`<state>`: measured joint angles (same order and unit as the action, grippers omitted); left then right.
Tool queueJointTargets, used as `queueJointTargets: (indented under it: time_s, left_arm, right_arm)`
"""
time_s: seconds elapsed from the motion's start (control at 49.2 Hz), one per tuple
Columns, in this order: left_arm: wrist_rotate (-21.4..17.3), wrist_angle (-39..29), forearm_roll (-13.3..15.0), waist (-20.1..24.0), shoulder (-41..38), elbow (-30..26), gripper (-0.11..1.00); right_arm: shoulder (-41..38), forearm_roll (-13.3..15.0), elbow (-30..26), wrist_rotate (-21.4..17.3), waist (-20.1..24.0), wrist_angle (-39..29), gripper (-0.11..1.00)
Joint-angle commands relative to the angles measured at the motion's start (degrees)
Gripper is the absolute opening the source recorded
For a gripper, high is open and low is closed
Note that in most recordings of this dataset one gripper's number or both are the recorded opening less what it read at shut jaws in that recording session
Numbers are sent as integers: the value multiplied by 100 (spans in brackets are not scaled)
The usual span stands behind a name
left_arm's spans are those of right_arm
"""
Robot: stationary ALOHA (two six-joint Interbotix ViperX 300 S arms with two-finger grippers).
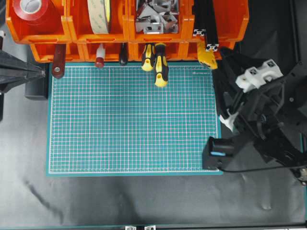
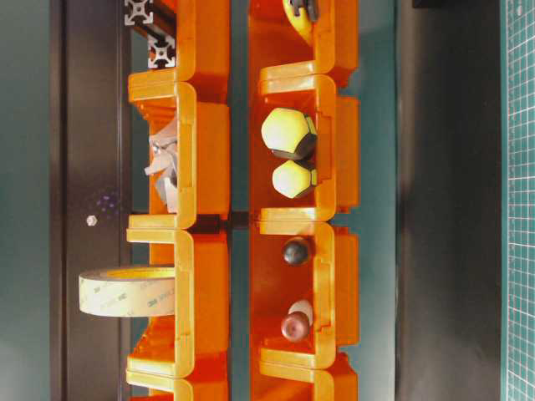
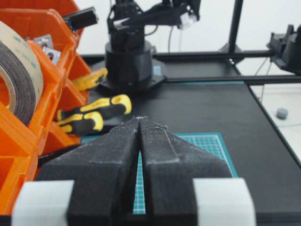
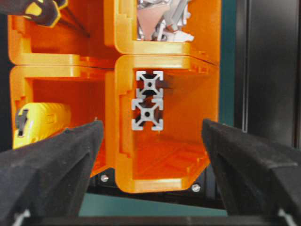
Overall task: Pick frame from container rack with right arm.
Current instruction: 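Move the right gripper toward the black extrusion in the orange rack, then close the right gripper on the black aluminum extrusion and pull it out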
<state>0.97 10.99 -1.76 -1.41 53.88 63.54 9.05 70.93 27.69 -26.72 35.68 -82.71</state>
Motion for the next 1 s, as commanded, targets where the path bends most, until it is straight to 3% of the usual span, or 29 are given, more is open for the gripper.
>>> queueJointTargets:
  time_s: [0.0, 0.793, 0.894, 0.975]
  left_arm:
    - [18, 26, -18, -9, -18, -158, 0]
    - [26, 26, -18, -18, -18, -158, 0]
    - [18, 26, -18, -18, -18, -158, 0]
    - [26, 26, -9, -18, -9, -158, 0]
  right_arm:
    - [-26, 70, -53, -18, -141, 70, 82]
    - [-149, 88, 62, 9, -826, 316, 80]
    - [-176, 88, 70, 26, -835, 316, 74]
    - [-193, 62, 53, 35, -817, 299, 62]
